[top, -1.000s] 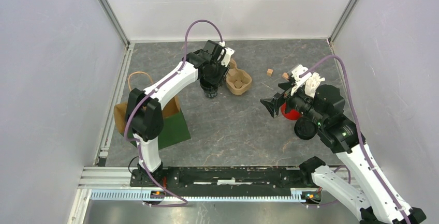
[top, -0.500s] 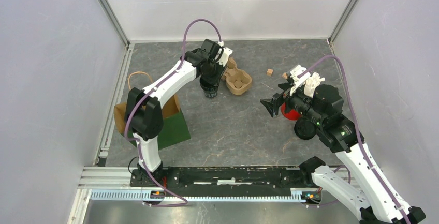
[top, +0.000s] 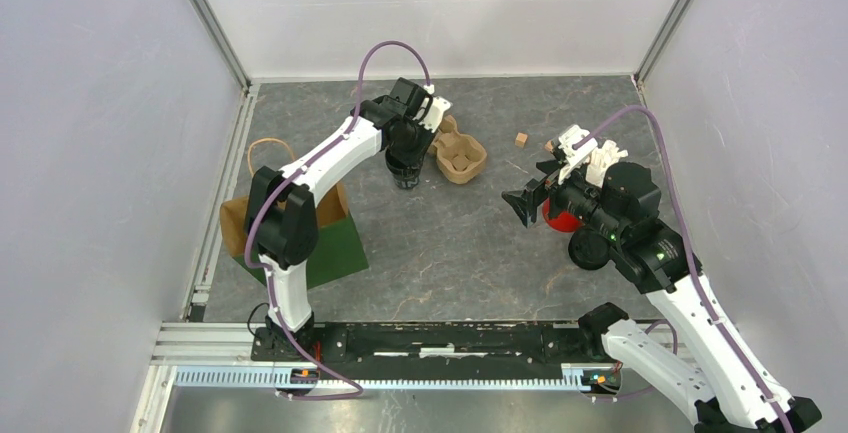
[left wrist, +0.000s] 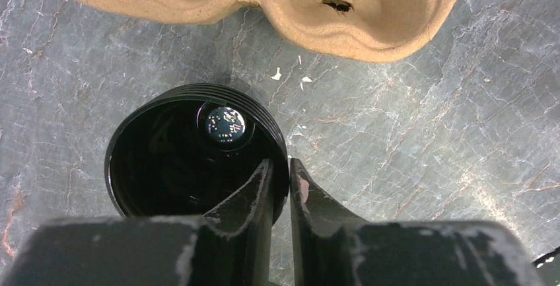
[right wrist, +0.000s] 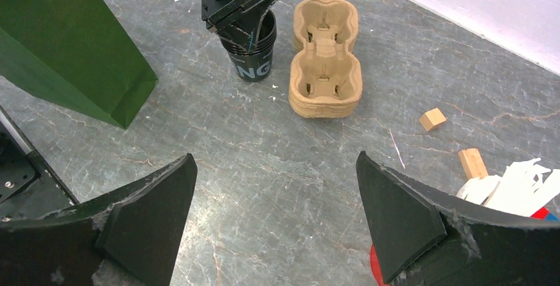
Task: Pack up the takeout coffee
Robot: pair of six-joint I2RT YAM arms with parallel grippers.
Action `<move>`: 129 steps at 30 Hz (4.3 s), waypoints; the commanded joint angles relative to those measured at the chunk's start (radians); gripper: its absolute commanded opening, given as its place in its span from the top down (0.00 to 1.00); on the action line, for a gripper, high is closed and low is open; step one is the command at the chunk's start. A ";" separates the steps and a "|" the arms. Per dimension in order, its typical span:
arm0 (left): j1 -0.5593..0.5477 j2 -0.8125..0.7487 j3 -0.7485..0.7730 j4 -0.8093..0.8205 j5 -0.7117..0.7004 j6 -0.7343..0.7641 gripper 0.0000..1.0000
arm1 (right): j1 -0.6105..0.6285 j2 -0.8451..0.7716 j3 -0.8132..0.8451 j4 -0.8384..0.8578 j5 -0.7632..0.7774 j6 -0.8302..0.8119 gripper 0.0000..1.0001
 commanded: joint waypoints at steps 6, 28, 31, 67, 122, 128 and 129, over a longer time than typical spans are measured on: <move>0.004 0.007 0.047 0.006 0.026 0.025 0.85 | 0.004 0.003 -0.014 0.025 0.015 -0.012 0.02; 0.006 0.047 0.096 -0.065 0.080 0.025 0.94 | 0.003 0.019 -0.021 0.018 0.040 -0.011 0.02; 0.006 0.048 0.105 -0.076 0.092 0.025 0.97 | 0.005 0.020 -0.021 0.017 0.042 -0.011 0.02; 0.006 0.063 0.147 -0.121 0.117 0.035 0.86 | 0.004 0.036 -0.017 0.009 0.056 -0.011 0.02; -0.094 0.004 0.354 -0.259 -0.099 0.034 0.98 | 0.004 0.055 -0.024 0.023 0.057 -0.009 0.02; -0.119 -0.026 0.422 -0.289 -0.166 0.029 0.98 | 0.005 0.045 -0.009 0.011 0.064 -0.004 0.02; -0.124 -0.035 0.429 -0.290 -0.174 0.025 0.98 | 0.004 0.044 -0.006 0.009 0.067 -0.001 0.02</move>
